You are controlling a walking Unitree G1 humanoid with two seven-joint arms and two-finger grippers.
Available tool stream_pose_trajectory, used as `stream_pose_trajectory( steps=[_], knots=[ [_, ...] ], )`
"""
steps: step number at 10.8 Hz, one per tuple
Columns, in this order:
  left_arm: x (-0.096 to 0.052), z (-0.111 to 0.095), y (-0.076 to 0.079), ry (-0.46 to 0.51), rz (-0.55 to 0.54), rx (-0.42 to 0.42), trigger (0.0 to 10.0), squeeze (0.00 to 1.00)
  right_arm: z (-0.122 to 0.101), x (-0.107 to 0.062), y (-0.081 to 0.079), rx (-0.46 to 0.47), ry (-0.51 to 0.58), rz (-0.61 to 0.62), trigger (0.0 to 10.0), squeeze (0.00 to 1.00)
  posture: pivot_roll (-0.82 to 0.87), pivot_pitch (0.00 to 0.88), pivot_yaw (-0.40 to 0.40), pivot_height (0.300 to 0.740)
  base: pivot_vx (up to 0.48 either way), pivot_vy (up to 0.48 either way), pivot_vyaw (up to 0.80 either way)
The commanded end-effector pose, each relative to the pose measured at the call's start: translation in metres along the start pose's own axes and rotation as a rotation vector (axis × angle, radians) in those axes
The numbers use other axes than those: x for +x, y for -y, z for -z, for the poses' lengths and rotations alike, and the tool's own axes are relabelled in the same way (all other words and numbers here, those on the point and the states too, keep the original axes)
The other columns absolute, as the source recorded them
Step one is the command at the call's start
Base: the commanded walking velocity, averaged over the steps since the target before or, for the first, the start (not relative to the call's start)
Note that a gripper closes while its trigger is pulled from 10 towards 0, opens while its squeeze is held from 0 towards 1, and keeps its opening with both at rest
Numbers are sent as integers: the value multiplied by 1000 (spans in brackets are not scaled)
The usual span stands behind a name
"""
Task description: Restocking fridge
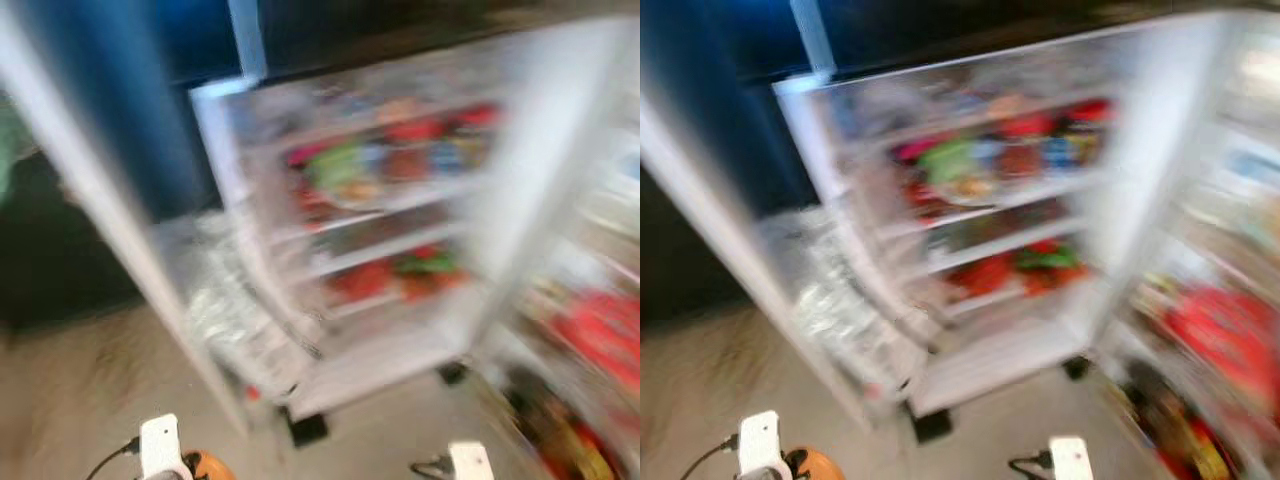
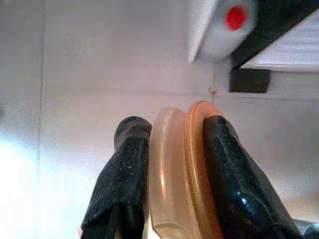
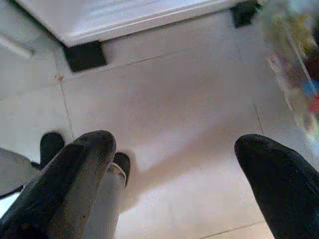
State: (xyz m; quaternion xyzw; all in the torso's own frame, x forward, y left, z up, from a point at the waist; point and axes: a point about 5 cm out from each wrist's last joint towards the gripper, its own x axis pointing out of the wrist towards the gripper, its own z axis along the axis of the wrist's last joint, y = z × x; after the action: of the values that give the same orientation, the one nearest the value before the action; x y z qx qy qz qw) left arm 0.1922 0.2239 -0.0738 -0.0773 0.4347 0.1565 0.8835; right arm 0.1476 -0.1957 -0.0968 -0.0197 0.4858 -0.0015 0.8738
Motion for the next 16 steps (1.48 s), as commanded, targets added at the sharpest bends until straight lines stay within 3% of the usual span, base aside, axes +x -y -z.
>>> stream_pose_trajectory(
  steps=[1,10,16],
  knots=[
    [-2,14,-6,-62,-21,23,10000,0,3,0,-6,20,-10,-14,10000,0,-141,32,13,740,0,-244,0],
    [-1,12,-4,-56,-14,32,10000,0,2,0,-4,24,-11,-5,10000,0,-140,44,12,740,0,-219,0],
    [-1,11,-4,-52,-13,35,10000,0,4,0,-6,-2,-18,-18,10000,0,-139,48,14,740,0,-42,0]
  ],
)
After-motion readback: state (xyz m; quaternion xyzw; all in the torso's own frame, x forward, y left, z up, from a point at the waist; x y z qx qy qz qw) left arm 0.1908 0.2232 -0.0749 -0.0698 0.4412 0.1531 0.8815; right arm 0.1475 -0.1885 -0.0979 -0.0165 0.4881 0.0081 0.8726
